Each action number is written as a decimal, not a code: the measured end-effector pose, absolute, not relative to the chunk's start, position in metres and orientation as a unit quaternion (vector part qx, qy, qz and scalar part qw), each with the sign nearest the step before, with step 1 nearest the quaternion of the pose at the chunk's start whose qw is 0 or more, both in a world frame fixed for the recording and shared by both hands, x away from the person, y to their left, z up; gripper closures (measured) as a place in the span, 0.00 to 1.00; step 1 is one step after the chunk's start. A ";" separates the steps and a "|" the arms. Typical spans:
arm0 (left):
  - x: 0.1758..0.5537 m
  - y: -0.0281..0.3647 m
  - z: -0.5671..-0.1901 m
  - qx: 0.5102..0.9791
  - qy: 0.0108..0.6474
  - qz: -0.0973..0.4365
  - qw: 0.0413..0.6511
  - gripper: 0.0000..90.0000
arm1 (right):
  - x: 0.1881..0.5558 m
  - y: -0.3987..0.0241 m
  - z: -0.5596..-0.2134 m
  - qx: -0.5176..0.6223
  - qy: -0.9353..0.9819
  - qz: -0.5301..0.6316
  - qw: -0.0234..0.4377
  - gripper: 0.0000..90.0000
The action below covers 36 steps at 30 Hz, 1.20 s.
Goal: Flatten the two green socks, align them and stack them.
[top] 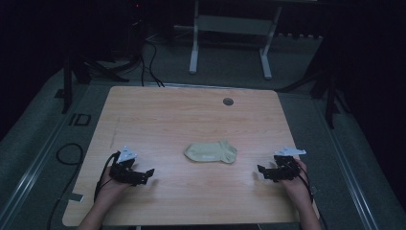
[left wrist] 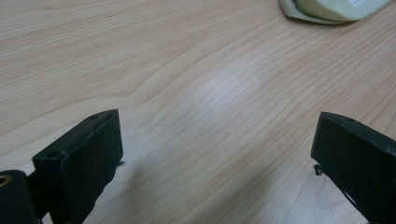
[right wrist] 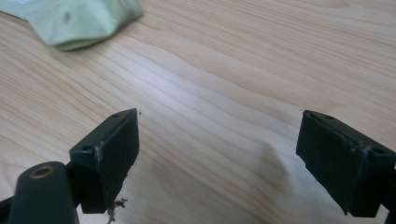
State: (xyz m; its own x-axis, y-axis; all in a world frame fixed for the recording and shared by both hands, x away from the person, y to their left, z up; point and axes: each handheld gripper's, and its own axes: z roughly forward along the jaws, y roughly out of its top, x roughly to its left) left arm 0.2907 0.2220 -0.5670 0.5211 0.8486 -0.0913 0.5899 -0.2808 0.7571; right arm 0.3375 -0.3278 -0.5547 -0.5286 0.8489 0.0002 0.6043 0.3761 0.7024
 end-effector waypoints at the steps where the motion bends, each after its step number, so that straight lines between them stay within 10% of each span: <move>1: 0.289 0.226 -0.568 0.780 0.463 0.172 0.385 0.02 | 0.335 -0.331 -0.555 0.453 0.806 0.333 0.184 0.15; 36: 0.248 0.273 -0.574 0.735 0.523 0.220 0.371 0.02 | 0.301 -0.371 -0.559 0.511 0.765 0.333 0.208 0.15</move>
State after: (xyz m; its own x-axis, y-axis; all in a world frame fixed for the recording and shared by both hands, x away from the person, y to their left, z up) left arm 0.2477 0.2733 -0.5744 0.3554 0.9325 -0.0649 0.6065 -0.1772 0.7751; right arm 0.3013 -0.3709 -0.5593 -0.3911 0.9201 0.0225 0.6429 0.2556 0.7221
